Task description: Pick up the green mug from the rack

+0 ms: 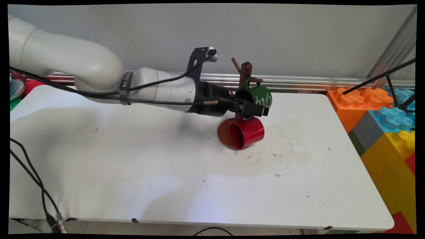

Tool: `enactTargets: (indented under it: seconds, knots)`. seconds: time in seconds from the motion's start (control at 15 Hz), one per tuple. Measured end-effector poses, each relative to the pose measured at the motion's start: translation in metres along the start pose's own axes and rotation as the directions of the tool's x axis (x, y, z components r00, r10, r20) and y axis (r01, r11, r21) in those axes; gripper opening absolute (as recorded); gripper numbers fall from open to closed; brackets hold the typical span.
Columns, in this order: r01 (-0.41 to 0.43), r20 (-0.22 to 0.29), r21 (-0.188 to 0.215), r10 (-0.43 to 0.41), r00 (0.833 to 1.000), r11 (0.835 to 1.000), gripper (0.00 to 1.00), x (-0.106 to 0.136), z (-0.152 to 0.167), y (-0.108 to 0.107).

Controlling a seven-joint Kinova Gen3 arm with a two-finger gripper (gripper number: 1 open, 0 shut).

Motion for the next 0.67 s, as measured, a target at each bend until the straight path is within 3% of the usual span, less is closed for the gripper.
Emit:
enactTargets:
  seconds: [0.27,0.33,0.67]
  knots:
    - [-0.002,-0.028,0.001,0.002,1.0,1.0,1.0,-0.003,0.009,-0.003]
    - [-0.002,-0.033,0.003,0.002,0.999,1.0,0.0,-0.004,0.01,-0.004]
    - [0.0,-0.052,0.019,0.001,0.999,1.0,0.0,-0.008,0.013,-0.009]
